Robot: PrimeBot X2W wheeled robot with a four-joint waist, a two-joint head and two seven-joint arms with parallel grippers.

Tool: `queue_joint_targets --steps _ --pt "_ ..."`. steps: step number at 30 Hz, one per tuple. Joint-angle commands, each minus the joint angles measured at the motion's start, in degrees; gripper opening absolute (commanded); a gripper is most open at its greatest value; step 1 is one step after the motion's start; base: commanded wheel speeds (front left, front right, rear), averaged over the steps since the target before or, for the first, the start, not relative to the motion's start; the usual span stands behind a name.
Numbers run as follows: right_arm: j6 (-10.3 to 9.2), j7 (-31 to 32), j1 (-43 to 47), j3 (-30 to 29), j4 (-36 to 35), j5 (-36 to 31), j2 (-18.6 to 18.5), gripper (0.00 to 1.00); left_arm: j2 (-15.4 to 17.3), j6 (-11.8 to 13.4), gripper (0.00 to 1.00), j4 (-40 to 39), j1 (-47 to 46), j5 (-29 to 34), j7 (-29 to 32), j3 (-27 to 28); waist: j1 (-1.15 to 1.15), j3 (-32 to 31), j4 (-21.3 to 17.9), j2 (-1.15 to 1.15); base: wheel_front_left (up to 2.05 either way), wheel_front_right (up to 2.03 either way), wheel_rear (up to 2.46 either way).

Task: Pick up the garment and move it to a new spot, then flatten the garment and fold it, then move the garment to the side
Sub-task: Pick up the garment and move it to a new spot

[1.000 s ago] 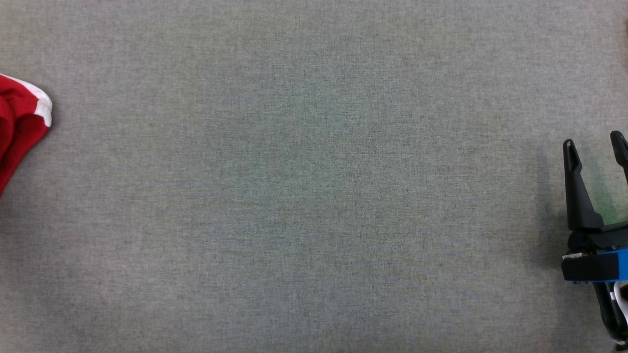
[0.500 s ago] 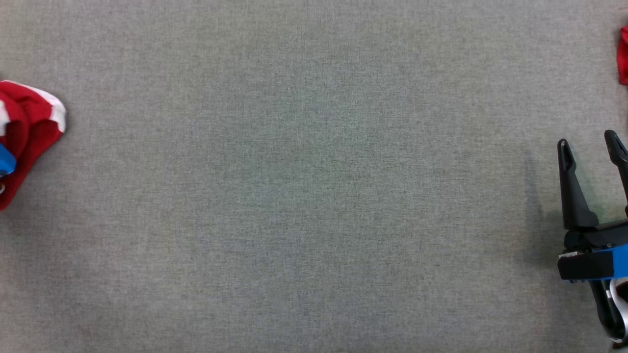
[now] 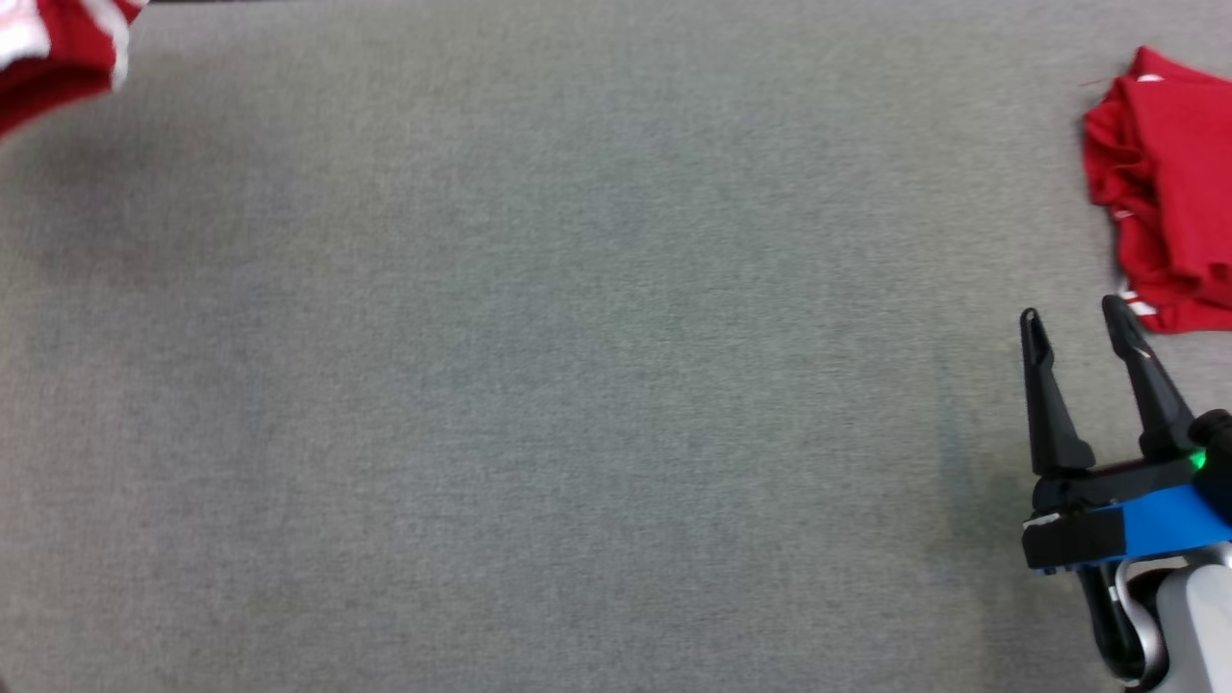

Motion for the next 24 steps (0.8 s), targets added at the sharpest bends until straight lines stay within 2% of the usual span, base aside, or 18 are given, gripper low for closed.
queue_joint_targets --steps 1,5,13,18,24 --pt "0.01 -0.45 -0.55 0.12 0.62 0.19 0.55 1.0 -1.2 0.23 0.0 -2.16 -1.7 1.07 -0.54 -1.37 0.0 -2.19 -2.03 0.01 0.0 0.0 0.0" --pt "0.01 -0.79 -0.43 0.93 2.22 0.3 2.26 1.0 -2.97 0.68 0.0 -8.22 -3.67 3.12 0.03 -4.76 0.0 -4.33 -4.76 0.01 0.0 0.0 0.0" --pt "0.01 -1.1 -0.51 1.6 4.65 0.71 5.65 1.0 -7.46 -0.13 0.0 -16.53 -7.05 4.94 2.1 -12.14 0.0 -7.05 -11.5 0.01 0.0 0.0 0.0" --pt "0.01 -1.12 0.32 1.7 4.76 1.03 7.22 1.0 -10.5 -0.51 0.0 -18.13 -6.75 4.59 2.95 -16.26 0.0 -7.95 -14.93 0.01 0.0 0.0 0.0" --pt "0.01 -1.13 1.31 1.45 4.81 1.19 8.29 1.0 -13.36 0.38 0.0 -18.35 -2.76 4.11 2.76 -18.75 0.0 -8.24 -16.54 0.01 0.0 0.0 0.0"
